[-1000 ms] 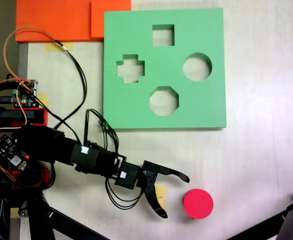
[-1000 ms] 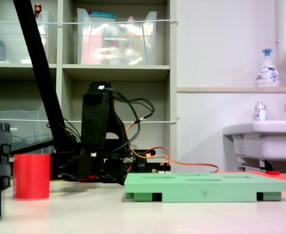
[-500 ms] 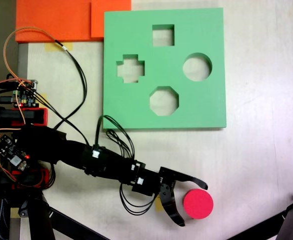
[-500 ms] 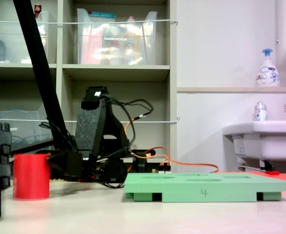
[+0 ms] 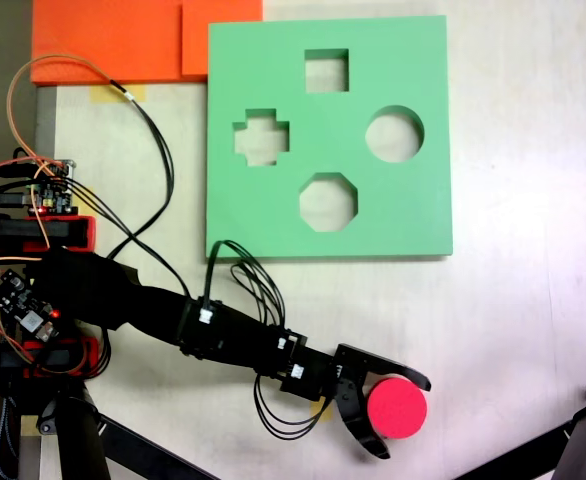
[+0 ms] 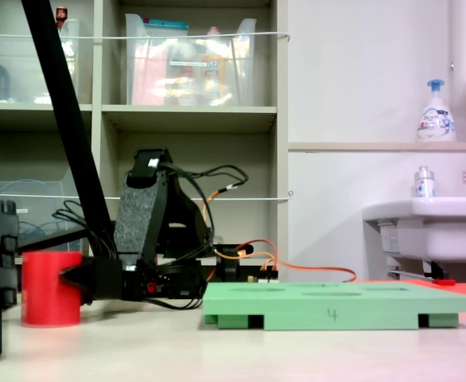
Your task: Put the cylinder block into the corresponding hole
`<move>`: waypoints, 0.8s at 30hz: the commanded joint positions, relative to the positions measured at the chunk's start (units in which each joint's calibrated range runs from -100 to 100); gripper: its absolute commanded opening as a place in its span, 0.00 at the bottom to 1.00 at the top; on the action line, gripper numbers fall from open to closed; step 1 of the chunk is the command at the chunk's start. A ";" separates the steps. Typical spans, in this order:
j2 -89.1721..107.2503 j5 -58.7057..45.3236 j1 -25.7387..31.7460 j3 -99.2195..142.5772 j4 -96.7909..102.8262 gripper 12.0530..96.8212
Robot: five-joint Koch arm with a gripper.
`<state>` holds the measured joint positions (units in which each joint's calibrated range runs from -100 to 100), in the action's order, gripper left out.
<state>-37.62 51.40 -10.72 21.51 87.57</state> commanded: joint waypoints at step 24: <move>33.15 0.39 0.54 24.35 1.74 0.30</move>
<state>-13.41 51.60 -10.72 45.52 88.15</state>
